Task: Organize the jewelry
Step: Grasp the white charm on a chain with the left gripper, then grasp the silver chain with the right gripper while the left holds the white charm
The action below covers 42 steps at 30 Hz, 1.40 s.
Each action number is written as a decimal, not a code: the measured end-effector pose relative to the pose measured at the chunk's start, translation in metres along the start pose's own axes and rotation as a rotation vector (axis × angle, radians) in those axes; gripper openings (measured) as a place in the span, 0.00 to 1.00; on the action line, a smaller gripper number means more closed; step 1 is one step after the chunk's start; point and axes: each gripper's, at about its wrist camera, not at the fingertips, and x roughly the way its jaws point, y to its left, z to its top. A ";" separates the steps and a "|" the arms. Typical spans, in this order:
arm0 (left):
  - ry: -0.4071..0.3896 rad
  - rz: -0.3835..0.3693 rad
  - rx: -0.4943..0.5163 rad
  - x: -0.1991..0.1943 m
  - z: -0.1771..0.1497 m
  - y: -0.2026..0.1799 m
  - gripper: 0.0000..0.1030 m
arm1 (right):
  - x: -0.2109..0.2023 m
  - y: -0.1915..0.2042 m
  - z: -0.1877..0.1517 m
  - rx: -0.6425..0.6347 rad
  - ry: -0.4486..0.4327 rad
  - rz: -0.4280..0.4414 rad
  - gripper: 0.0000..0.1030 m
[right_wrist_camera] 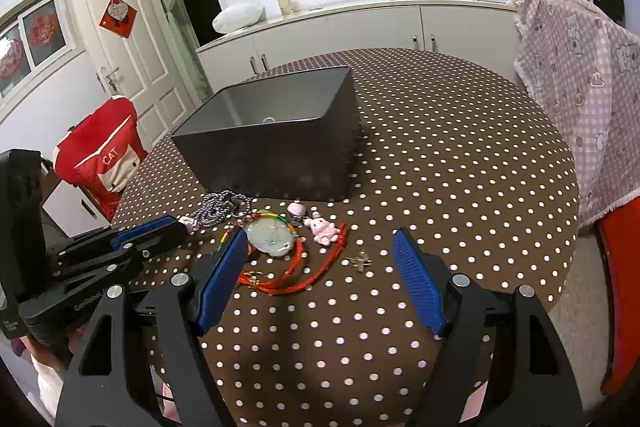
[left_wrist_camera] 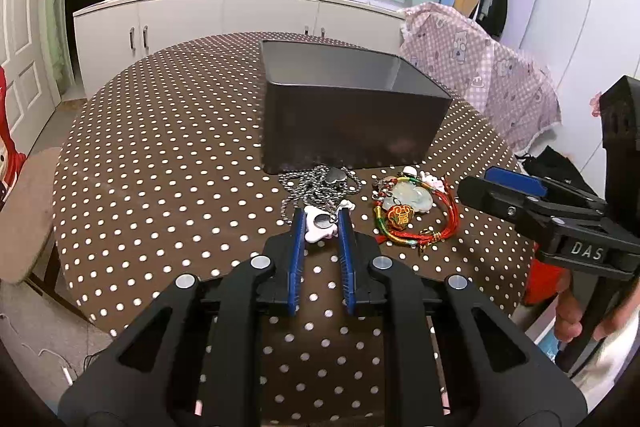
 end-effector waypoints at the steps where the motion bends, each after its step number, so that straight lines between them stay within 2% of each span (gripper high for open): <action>1: -0.005 0.002 -0.003 -0.002 0.000 0.001 0.16 | 0.000 0.002 0.000 -0.002 0.000 0.002 0.69; 6: -0.035 0.005 -0.028 -0.012 -0.001 0.011 0.16 | 0.004 0.014 0.001 -0.026 0.001 0.027 0.69; 12: -0.053 0.022 -0.056 -0.015 0.000 0.025 0.16 | 0.007 0.044 0.004 -0.112 -0.025 0.062 0.69; 16: -0.066 0.028 -0.064 -0.015 0.002 0.033 0.16 | 0.020 0.062 0.009 -0.149 -0.003 0.071 0.50; 19: -0.075 0.044 -0.061 -0.014 0.003 0.039 0.16 | 0.034 0.069 0.011 -0.156 0.026 0.061 0.40; 22: -0.082 0.035 -0.069 -0.012 0.004 0.045 0.16 | 0.046 0.073 0.014 -0.143 0.048 0.079 0.39; 24: -0.087 0.029 -0.073 -0.011 0.005 0.049 0.16 | 0.053 0.078 0.017 -0.149 0.056 0.049 0.37; 29: -0.092 -0.049 -0.087 -0.009 0.006 0.059 0.16 | 0.071 0.079 0.021 -0.127 0.093 -0.009 0.31; 31: -0.090 -0.083 -0.093 -0.008 0.006 0.061 0.16 | 0.078 0.079 0.021 -0.112 0.118 -0.015 0.21; 32: -0.091 -0.086 -0.086 -0.007 0.006 0.061 0.16 | 0.077 0.079 0.020 -0.111 0.114 -0.010 0.19; 35: -0.091 -0.091 -0.077 -0.006 0.007 0.061 0.16 | 0.075 0.081 0.017 -0.123 0.108 -0.023 0.18; 40: -0.092 -0.149 -0.091 -0.005 0.009 0.058 0.16 | 0.072 0.080 0.015 -0.107 0.100 -0.023 0.17; 42: -0.099 -0.146 -0.082 -0.007 0.009 0.055 0.16 | 0.068 0.078 0.016 -0.101 0.093 -0.021 0.17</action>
